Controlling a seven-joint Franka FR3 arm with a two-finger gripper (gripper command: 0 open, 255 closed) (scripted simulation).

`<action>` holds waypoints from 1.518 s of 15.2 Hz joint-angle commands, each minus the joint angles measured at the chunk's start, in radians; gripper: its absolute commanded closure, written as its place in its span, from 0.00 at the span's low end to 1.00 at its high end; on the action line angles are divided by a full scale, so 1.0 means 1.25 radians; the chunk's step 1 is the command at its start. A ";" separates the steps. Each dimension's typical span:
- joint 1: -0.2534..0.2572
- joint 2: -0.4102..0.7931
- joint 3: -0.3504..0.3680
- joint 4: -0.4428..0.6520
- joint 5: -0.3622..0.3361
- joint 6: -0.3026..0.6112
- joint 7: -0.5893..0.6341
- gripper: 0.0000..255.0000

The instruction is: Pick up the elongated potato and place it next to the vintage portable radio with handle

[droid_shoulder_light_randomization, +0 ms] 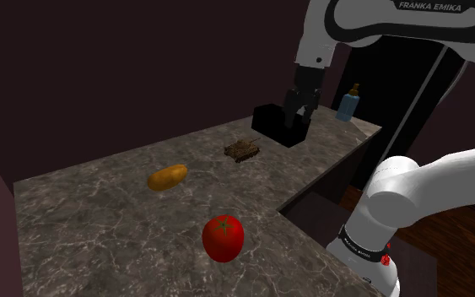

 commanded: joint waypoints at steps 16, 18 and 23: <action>-0.055 0.184 0.350 -0.011 0.186 0.304 0.587 0.00; -0.075 0.237 0.398 0.013 0.185 0.347 0.668 0.00; -0.140 0.394 0.518 0.095 0.129 0.449 0.889 0.00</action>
